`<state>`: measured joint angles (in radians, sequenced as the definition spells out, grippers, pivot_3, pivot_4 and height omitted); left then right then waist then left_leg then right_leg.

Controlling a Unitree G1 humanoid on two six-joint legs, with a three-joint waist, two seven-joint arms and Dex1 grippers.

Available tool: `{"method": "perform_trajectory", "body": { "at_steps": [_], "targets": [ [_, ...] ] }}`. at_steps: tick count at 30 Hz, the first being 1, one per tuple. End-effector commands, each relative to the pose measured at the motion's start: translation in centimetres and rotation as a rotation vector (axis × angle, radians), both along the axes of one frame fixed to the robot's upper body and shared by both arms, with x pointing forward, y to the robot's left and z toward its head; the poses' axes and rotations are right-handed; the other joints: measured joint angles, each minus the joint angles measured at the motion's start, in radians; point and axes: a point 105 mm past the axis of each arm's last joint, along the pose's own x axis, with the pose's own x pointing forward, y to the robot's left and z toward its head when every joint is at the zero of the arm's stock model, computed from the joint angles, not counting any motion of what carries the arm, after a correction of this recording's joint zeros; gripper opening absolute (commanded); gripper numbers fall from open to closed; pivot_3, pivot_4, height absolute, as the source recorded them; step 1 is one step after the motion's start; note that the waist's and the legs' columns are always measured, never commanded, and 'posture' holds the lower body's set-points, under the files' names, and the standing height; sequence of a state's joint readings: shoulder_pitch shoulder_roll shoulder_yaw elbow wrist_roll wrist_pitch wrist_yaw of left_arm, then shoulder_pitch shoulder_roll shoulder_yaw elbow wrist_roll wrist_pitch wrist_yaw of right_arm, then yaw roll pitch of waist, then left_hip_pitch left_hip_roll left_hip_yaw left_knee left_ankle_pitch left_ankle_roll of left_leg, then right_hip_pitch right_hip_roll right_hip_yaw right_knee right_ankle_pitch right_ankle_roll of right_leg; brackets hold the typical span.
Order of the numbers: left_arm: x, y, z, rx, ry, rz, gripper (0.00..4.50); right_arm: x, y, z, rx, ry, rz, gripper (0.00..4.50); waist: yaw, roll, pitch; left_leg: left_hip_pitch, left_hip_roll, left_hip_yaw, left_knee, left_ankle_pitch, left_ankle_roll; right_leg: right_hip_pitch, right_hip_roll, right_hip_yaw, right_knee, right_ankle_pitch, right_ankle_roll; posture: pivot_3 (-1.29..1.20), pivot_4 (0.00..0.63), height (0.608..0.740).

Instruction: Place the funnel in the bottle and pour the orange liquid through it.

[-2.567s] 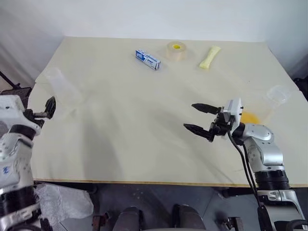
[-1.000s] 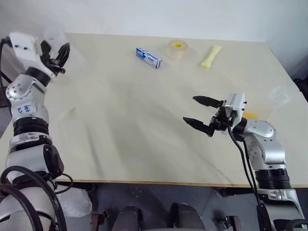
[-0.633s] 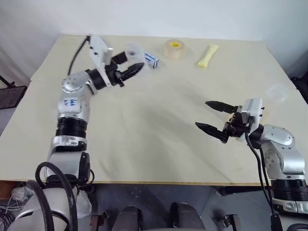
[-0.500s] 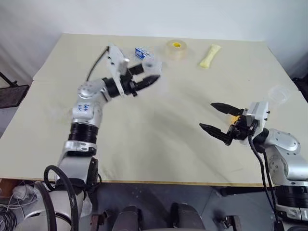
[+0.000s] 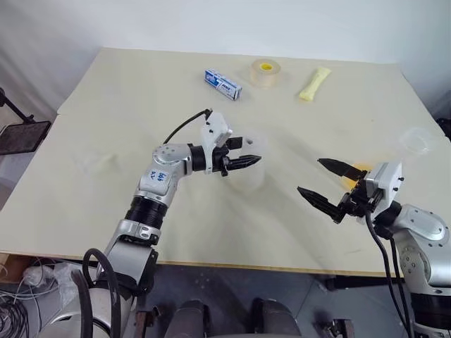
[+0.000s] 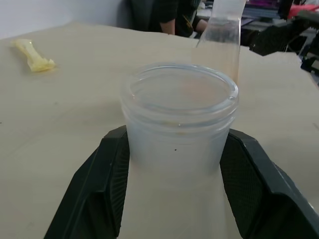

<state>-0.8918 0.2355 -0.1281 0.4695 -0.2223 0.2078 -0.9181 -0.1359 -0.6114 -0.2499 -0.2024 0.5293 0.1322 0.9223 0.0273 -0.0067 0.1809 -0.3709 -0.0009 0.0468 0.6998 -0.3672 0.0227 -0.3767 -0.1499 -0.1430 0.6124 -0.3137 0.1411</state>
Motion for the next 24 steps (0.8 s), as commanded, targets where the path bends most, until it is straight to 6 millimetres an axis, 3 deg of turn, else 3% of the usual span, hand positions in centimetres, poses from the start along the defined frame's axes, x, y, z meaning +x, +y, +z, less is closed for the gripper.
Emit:
{"method": "perform_trajectory", "body": {
  "at_steps": [1, 6, 20, 24],
  "targets": [
    [-0.7, -0.9, 0.2, 0.012, -0.031, -0.022, 3.05, -0.5, -0.1, 1.3, 0.003, -0.065, -0.012, 4.50, 0.000, 0.000, 0.000, 0.000, 0.000, 0.000, 0.000, 0.000, 0.000, 0.000, 0.000, 0.000, 0.000, 0.000, 0.000, 0.00, 0.150, 0.740],
    [-0.9, -0.8, 0.3, -0.004, -0.005, -0.015, 4.45, -0.4, 0.0, 1.3, 0.004, -0.069, -0.014, 4.50, -0.001, 0.000, 0.000, 0.000, 0.000, 0.000, 0.000, 0.000, 0.000, 0.000, 0.000, 0.000, 0.000, 0.000, 0.000, 0.00, 0.150, 0.740],
    [-1.8, 3.8, 1.8, -0.048, 0.079, 0.070, 4.45, -0.4, -0.1, 1.3, -0.013, -0.058, 0.001, 4.50, -0.002, 0.000, 0.000, 0.001, 0.000, -0.004, 0.000, 0.000, 0.000, 0.000, 0.000, 0.001, 0.000, 0.000, 0.000, 0.00, 0.150, 0.740],
    [-2.8, 7.6, 2.8, -0.067, 0.087, 0.136, 4.45, -0.5, -0.3, 1.2, -0.029, -0.040, 0.022, 4.50, -0.005, 0.001, 0.000, 0.001, 0.000, -0.004, 0.000, 0.000, 0.000, 0.000, 0.000, 0.001, 0.000, 0.000, 0.000, 0.00, 0.150, 0.740]
  ]
}}
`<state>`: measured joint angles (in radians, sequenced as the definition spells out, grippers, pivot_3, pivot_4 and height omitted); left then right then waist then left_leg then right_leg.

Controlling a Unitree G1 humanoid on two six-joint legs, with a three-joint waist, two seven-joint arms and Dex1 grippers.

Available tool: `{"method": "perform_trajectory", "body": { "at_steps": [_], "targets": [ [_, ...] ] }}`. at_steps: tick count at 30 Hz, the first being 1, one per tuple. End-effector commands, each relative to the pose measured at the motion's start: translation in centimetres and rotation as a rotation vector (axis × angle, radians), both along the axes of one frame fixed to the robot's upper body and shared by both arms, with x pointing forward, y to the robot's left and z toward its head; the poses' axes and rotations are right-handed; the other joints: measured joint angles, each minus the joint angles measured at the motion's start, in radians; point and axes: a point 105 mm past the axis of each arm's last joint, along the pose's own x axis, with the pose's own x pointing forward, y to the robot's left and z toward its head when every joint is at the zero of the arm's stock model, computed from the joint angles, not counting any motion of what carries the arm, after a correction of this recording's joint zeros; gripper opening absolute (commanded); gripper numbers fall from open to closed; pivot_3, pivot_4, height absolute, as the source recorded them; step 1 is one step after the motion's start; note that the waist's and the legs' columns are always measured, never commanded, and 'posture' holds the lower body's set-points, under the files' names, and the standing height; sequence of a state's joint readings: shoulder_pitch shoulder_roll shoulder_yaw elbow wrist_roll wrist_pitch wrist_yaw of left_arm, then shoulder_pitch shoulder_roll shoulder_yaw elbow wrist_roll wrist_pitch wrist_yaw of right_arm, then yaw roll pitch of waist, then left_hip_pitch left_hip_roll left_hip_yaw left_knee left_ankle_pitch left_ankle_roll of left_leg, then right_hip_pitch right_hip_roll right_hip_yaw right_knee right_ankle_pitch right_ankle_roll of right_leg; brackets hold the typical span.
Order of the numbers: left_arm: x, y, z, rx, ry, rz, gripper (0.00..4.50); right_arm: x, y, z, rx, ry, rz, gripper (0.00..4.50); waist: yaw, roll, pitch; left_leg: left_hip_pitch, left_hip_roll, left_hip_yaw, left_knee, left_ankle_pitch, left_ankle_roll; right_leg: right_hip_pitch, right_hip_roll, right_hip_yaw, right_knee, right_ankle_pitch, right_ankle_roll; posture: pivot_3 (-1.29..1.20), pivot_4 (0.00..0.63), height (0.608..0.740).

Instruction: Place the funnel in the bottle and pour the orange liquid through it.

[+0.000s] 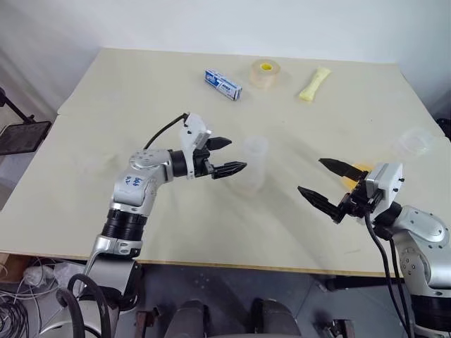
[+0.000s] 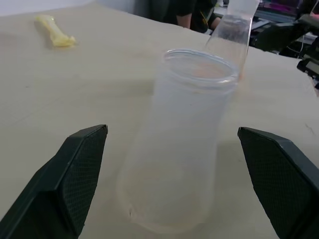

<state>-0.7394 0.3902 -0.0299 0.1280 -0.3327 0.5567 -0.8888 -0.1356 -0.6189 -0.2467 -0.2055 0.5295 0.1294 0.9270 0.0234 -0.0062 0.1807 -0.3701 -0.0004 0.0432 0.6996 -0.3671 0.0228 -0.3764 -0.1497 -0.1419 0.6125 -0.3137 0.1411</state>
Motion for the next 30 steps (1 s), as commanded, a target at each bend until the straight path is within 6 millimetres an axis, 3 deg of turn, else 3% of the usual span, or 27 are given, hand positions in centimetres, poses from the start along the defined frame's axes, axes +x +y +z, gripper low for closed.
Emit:
{"method": "perform_trajectory", "body": {
  "at_steps": [1, 3, 7, 12, 16, 21, 26, 30],
  "targets": [
    [-1.2, 4.1, 2.7, -0.058, -0.053, 0.069, 4.45, -0.4, -0.4, 1.0, -0.022, -0.025, 0.024, 4.50, -0.002, 0.000, 0.000, 0.000, 0.000, 0.000, 0.000, 0.000, 0.000, 0.000, 0.000, 0.000, 0.000, 0.000, 0.000, 0.00, 0.150, 0.740],
    [-1.5, 7.9, 2.6, -0.052, -0.058, 0.195, 4.45, -0.6, -0.4, 0.6, -0.043, 0.006, 0.052, 4.50, -0.010, 0.001, 0.000, 0.001, 0.001, 0.000, -0.001, 0.000, 0.000, 0.000, 0.001, 0.000, 0.000, 0.000, 0.000, 0.00, 0.150, 0.740],
    [-3.8, 12.1, 1.2, -0.030, -0.062, 0.318, 4.45, -0.5, -0.6, 0.7, -0.048, 0.021, 0.077, 4.50, -0.013, 0.001, 0.000, 0.001, 0.003, -0.001, -0.001, 0.000, 0.000, 0.000, 0.000, 0.001, 0.000, 0.000, 0.000, 0.00, 0.150, 0.740],
    [-7.2, 16.1, -1.2, -0.080, -0.083, 0.496, 4.45, -0.6, -0.6, 1.0, -0.042, 0.021, 0.150, 4.50, 0.000, 0.001, 0.000, 0.001, 0.004, -0.002, 0.000, 0.000, 0.000, 0.001, 0.000, 0.007, -0.001, 0.000, 0.000, 0.00, 0.150, 0.740],
    [-9.0, 18.5, -1.8, -0.154, -0.136, 0.675, 4.45, -1.0, -0.2, 1.2, -0.043, 0.033, 0.237, 4.50, 0.006, 0.001, 0.000, 0.001, 0.004, -0.004, 0.001, 0.000, 0.001, 0.003, 0.000, 0.007, -0.002, 0.000, 0.000, 0.00, 0.150, 0.740],
    [-11.0, 21.5, -3.2, -0.177, -0.155, 0.885, 4.45, 0.1, 0.0, 1.3, -0.046, 0.028, 0.249, 4.50, -0.001, 0.001, 0.000, 0.002, 0.004, -0.003, 0.000, 0.000, 0.000, 0.003, 0.000, 0.008, -0.002, 0.000, 0.000, 0.00, 0.150, 0.740],
    [-11.3, 23.9, -3.7, -0.196, -0.190, 1.060, 4.45, 0.6, 0.6, 1.2, -0.044, 0.024, 0.266, 4.50, 0.004, 0.001, 0.000, 0.001, 0.004, -0.003, 0.001, 0.000, 0.000, 0.003, 0.000, 0.008, -0.002, 0.000, 0.000, 0.00, 0.150, 0.740],
    [-9.6, 25.8, -4.1, -0.211, -0.212, 1.184, 4.45, 0.8, 0.9, 1.3, -0.044, 0.020, 0.275, 4.50, 0.005, 0.001, 0.000, 0.002, 0.003, -0.003, 0.001, 0.000, 0.001, 0.003, 0.000, 0.008, -0.002, 0.000, 0.000, 0.00, 0.150, 0.740]
  ]
}}
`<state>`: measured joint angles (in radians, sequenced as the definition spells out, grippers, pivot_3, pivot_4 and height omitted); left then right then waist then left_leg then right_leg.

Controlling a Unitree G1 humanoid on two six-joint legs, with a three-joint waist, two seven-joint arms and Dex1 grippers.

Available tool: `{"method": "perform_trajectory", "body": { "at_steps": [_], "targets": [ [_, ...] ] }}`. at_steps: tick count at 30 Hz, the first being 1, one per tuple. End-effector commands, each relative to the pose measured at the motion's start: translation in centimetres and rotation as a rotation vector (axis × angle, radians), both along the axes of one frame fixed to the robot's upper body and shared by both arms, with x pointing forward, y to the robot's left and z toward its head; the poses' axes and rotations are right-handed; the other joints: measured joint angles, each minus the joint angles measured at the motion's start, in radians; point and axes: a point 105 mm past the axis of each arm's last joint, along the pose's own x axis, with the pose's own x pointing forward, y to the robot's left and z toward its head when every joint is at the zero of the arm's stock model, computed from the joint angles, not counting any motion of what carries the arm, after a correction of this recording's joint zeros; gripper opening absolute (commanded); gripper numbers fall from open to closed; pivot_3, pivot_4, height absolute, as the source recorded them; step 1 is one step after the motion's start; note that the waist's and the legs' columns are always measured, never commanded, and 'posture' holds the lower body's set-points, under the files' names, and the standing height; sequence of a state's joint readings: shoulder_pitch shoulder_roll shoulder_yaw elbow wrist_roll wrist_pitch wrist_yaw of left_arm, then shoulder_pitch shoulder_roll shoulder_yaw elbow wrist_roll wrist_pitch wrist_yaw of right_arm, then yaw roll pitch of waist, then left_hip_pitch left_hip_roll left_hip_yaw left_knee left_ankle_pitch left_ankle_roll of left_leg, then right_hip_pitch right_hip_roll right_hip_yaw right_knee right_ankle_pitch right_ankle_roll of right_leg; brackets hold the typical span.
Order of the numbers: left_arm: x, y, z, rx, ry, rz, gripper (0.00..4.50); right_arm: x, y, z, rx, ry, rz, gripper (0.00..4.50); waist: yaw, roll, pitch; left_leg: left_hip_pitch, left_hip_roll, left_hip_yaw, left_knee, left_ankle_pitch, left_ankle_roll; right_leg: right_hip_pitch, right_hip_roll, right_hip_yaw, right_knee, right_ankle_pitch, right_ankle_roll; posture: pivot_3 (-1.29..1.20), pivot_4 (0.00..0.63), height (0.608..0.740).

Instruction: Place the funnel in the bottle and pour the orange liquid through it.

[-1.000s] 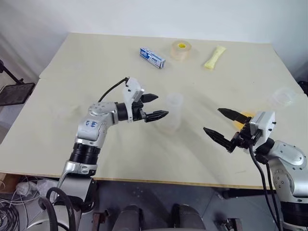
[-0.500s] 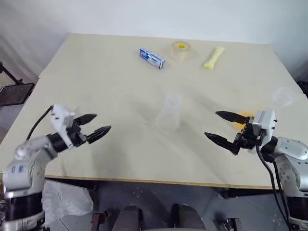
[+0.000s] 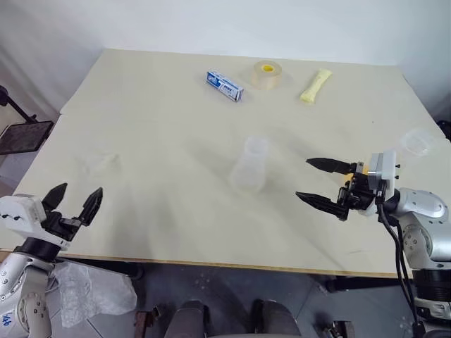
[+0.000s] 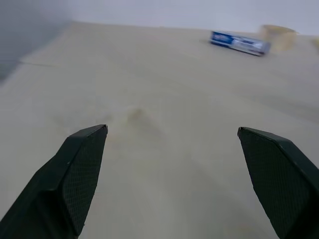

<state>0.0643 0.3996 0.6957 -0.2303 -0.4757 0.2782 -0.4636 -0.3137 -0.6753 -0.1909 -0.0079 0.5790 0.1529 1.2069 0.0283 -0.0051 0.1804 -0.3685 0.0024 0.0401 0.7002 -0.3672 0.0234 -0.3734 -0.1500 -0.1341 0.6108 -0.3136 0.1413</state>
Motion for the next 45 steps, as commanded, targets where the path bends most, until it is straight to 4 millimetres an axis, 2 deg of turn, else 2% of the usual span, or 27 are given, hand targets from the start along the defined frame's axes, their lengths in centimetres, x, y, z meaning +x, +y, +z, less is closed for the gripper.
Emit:
{"method": "perform_trajectory", "body": {
  "at_steps": [1, 7, 10, 16, 26, 30, 36, 38, 42, 45],
  "targets": [
    [1.7, 1.6, 0.2, 0.001, -0.026, 0.102, 4.45, 0.0, 0.2, 0.8, 0.001, -0.043, 0.015, 4.50, -0.001, 0.000, 0.000, 0.000, 0.000, 0.000, 0.000, 0.000, 0.000, 0.000, 0.000, 0.000, 0.000, 0.000, 0.000, 0.00, 0.150, 0.740],
    [5.6, 2.3, 0.0, 0.006, -0.022, 0.109, 4.45, 0.0, 0.3, 1.0, -0.002, -0.051, 0.012, 4.50, -0.004, 0.000, 0.000, 0.000, -0.004, 0.001, 0.000, 0.000, 0.000, -0.001, 0.001, -0.001, 0.001, 0.000, 0.000, 0.00, 0.150, 0.740],
    [7.3, 2.0, -0.6, 0.012, 0.012, 0.074, 4.45, 0.0, 0.2, 1.0, -0.009, -0.051, 0.007, 4.50, -0.006, 0.000, 0.000, 0.000, -0.004, 0.001, -0.001, 0.000, 0.000, -0.002, 0.001, -0.002, 0.001, 0.000, 0.000, 0.00, 0.150, 0.740],
    [8.1, 1.9, -0.9, 0.003, 0.038, 0.074, 4.45, -0.3, -0.2, 1.1, -0.013, -0.058, -0.017, 4.50, -0.007, 0.000, 0.000, 0.000, -0.004, 0.001, -0.001, 0.000, 0.000, -0.002, 0.001, -0.002, 0.001, 0.000, 0.000, 0.00, 0.150, 0.740],
    [8.3, 1.4, -0.9, -0.023, 0.048, 0.032, 1.41, -0.4, -0.4, 0.9, -0.016, -0.053, -0.032, 4.50, -0.005, 0.000, 0.000, 0.000, -0.003, 0.001, 0.000, 0.000, 0.000, -0.002, 0.000, -0.002, 0.002, 0.001, 0.001, 0.00, 0.150, 0.740],
    [8.5, 1.9, -0.8, -0.003, 0.065, 0.030, 0.11, -0.2, -0.2, 0.9, -0.013, -0.057, -0.027, 4.50, -0.005, 0.000, 0.000, 0.000, -0.004, 0.001, -0.001, 0.000, 0.000, -0.002, 0.001, -0.002, 0.001, 0.000, 0.001, 0.00, 0.150, 0.740],
    [8.8, 2.4, 0.0, 0.005, 0.051, 0.016, 0.05, -0.1, -0.1, 0.9, -0.012, -0.062, -0.026, 4.50, -0.006, 0.000, 0.000, 0.000, -0.004, 0.001, -0.001, 0.000, 0.000, -0.002, 0.000, -0.002, 0.002, 0.001, 0.001, 0.00, 0.150, 0.740],
    [8.8, 1.7, 0.7, 0.041, 0.027, -0.035, 0.05, -0.2, -0.1, 0.9, -0.011, -0.063, -0.028, 4.50, -0.006, 0.000, 0.000, 0.000, -0.004, 0.002, -0.001, 0.000, 0.000, -0.002, 0.001, -0.002, 0.001, 0.000, 0.001, 0.00, 0.150, 0.740],
    [8.9, -1.1, 3.0, 0.115, -0.028, -0.204, 0.05, -0.3, -0.2, 0.9, -0.007, -0.068, -0.037, 4.50, -0.005, 0.000, 0.000, 0.000, -0.004, 0.001, 0.000, 0.000, 0.000, -0.002, 0.001, -0.002, 0.001, 0.001, 0.001, 0.00, 0.150, 0.740],
    [9.4, -4.4, 5.6, 0.160, -0.057, -0.372, 0.05, -0.2, -0.2, 1.1, 0.000, -0.079, -0.046, 4.50, -0.002, 0.000, 0.000, -0.001, -0.003, 0.001, 0.000, 0.000, 0.000, -0.002, 0.000, -0.002, 0.002, 0.001, 0.001, 0.00, 0.150, 0.740]
  ]
}}
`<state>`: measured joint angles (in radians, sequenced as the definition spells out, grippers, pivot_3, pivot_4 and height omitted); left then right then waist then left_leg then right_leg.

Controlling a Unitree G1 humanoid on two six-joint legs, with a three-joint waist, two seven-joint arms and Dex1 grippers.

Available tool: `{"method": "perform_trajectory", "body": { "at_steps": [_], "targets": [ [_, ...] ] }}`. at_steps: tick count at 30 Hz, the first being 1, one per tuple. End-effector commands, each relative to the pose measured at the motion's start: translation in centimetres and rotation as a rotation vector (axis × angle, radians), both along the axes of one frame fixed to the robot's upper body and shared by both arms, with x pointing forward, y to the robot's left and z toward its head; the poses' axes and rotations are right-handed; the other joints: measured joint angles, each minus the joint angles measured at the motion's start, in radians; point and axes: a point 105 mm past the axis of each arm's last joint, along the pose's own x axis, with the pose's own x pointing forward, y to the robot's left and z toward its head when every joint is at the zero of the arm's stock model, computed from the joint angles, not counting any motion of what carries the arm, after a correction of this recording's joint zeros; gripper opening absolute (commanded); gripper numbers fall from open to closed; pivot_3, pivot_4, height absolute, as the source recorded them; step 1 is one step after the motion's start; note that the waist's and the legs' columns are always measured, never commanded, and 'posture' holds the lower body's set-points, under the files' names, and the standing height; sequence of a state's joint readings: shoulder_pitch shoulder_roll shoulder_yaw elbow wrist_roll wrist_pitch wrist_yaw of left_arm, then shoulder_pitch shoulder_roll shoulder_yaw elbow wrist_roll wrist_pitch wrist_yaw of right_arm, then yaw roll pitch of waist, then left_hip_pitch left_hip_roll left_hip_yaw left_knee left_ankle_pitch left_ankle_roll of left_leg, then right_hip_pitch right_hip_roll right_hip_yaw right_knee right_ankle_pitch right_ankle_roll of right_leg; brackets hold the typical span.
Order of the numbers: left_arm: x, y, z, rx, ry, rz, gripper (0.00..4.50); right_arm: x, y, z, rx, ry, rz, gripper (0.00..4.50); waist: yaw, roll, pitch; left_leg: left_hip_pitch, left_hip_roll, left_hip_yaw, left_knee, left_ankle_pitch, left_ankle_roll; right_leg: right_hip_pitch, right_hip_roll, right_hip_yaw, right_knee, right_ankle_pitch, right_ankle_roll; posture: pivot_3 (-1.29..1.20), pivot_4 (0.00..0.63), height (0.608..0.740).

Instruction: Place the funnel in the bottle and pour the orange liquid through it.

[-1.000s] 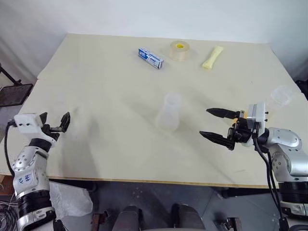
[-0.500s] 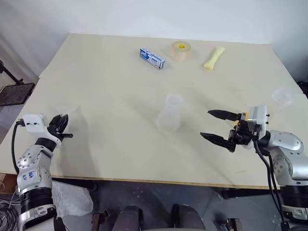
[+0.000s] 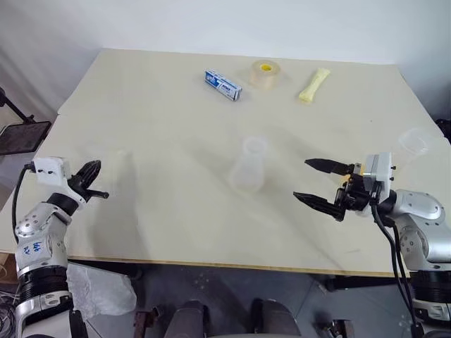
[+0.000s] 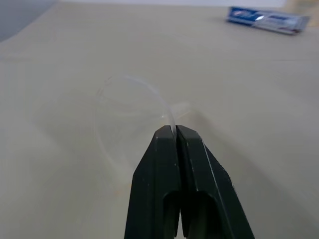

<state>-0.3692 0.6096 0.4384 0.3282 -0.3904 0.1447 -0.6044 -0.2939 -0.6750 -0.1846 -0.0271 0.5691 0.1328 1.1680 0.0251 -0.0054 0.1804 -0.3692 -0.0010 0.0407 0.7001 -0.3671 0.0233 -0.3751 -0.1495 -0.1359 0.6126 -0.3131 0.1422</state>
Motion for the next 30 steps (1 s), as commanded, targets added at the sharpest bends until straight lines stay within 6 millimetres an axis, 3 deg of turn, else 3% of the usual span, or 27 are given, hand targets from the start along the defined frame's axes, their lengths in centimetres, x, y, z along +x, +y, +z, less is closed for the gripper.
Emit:
{"method": "perform_trajectory", "body": {
  "at_steps": [1, 7, 9, 13, 21, 30],
  "targets": [
    [0.4, -3.7, 5.1, 0.078, -0.108, -0.194, 0.05, -0.1, -0.3, 1.4, 0.007, -0.070, -0.018, 4.50, 0.002, 0.000, 0.000, 0.000, 0.000, 0.000, 0.000, 0.000, 0.000, 0.000, 0.000, 0.000, 0.000, 0.000, 0.000, 0.00, 0.150, 0.740],
    [2.0, -9.2, 9.0, 0.212, -0.126, -0.453, 0.05, 0.2, -0.6, 2.5, 0.037, -0.112, -0.050, 4.50, -0.003, 0.000, 0.000, 0.000, -0.001, 0.001, 0.000, 0.000, 0.000, 0.000, 0.001, 0.000, 0.000, 0.000, 0.000, 0.00, 0.150, 0.740],
    [2.4, -10.1, 9.6, 0.243, -0.131, -0.496, 0.05, 0.1, -0.6, 2.6, 0.040, -0.114, -0.053, 4.50, -0.004, 0.000, 0.000, 0.000, -0.001, 0.002, 0.000, 0.000, 0.000, 0.000, 0.001, 0.000, 0.000, 0.000, 0.000, 0.00, 0.150, 0.740],
    [3.2, -14.4, 12.5, 0.387, -0.188, -0.740, 0.05, -1.2, -0.5, 2.8, 0.093, -0.084, -0.065, 4.50, 0.002, 0.000, 0.000, -0.001, -0.001, 0.006, 0.000, 0.000, 0.000, -0.001, 0.001, -0.002, 0.000, 0.000, 0.000, 0.00, 0.150, 0.740],
    [3.7, -18.5, 14.2, 0.539, -0.210, -0.997, 0.05, -2.6, 0.4, 2.1, 0.166, -0.045, -0.125, 4.50, -0.003, 0.000, 0.000, -0.002, -0.001, 0.011, -0.001, 0.000, 0.000, -0.002, 0.001, -0.004, -0.001, 0.000, 0.000, 0.00, 0.150, 0.740],
    [3.5, -21.6, 14.1, 0.705, -0.208, -1.150, 0.05, -3.4, 0.3, 1.4, 0.185, -0.072, -0.204, 4.50, -0.001, -0.001, 0.000, -0.002, -0.001, 0.012, -0.001, 0.000, 0.000, -0.002, 0.001, -0.003, -0.001, 0.000, 0.000, 0.00, 0.150, 0.740]
  ]
}}
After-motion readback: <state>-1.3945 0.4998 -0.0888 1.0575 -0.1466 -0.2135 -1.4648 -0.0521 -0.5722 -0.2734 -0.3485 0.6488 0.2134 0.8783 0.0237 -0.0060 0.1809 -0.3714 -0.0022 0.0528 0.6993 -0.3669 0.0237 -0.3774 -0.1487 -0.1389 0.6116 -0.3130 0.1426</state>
